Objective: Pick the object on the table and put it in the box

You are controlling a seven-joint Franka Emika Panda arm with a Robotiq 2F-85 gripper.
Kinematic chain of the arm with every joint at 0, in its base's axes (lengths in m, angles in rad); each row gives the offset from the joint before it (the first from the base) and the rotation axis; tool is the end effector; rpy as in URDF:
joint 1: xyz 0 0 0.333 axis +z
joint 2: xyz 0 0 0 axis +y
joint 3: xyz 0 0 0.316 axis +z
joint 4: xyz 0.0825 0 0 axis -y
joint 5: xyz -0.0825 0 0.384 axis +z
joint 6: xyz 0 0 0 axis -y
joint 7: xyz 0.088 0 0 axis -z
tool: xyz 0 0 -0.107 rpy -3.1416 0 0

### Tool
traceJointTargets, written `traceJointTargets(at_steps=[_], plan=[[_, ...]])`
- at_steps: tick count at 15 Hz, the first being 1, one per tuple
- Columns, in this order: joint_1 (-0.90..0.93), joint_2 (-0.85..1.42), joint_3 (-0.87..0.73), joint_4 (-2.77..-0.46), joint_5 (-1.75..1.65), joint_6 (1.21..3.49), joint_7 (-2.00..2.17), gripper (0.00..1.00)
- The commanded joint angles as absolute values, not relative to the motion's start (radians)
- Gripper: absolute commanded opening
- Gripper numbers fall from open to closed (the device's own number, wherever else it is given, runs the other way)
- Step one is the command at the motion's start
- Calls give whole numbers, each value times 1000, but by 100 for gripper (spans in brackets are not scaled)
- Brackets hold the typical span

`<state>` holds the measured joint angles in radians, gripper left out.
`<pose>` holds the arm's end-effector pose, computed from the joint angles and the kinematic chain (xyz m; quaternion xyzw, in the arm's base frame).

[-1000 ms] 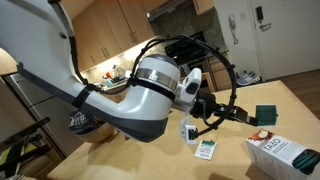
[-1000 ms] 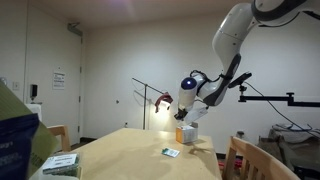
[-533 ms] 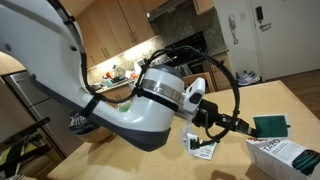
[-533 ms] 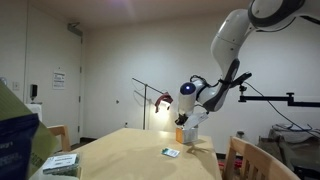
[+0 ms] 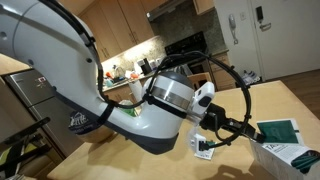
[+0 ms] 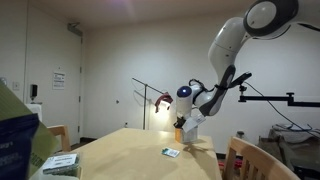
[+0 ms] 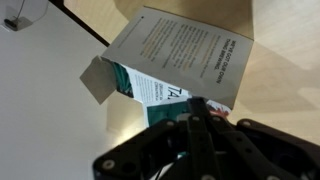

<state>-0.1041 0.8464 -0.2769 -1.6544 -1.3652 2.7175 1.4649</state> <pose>0.6467 -0.1999 0.1294 0.8890 -0.2143 0.2527 0.3160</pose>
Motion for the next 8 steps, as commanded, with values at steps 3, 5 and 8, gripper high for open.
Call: traceJointTargets(at_steps=[3, 5, 8], plan=[[-129, 863, -231, -1618, -1340, 2761, 1345, 0], [-144, 859, -197, -1624, -1313, 2774, 1259, 0], [-162, 853, -149, -1631, -1233, 2760, 1101, 0]])
